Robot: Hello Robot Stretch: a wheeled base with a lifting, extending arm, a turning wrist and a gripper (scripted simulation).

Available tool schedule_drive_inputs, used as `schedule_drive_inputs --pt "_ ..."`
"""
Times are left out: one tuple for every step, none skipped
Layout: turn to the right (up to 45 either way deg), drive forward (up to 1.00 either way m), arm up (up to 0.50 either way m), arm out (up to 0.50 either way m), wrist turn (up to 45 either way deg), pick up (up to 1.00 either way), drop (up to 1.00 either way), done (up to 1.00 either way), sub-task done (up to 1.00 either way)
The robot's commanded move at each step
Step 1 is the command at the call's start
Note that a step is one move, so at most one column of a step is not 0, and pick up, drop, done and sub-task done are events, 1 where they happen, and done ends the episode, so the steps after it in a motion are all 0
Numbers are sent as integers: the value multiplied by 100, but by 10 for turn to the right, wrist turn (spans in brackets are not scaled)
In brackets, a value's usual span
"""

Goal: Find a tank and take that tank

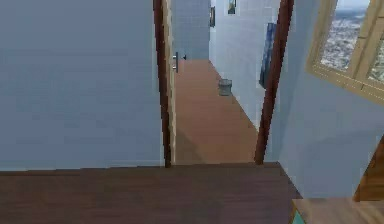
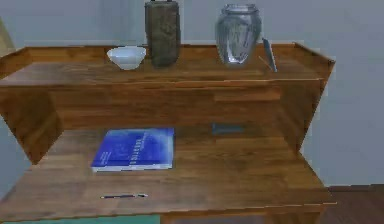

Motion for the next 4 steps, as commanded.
schedule_drive_inputs --pt "0 80 0 0 0 0 0 0 0" --pt "120 0 0 0 0 0 0 0 0" --pt "0 70 0 0 0 0 0 0 0" --pt "-120 0 0 0 0 0 0 0 0"
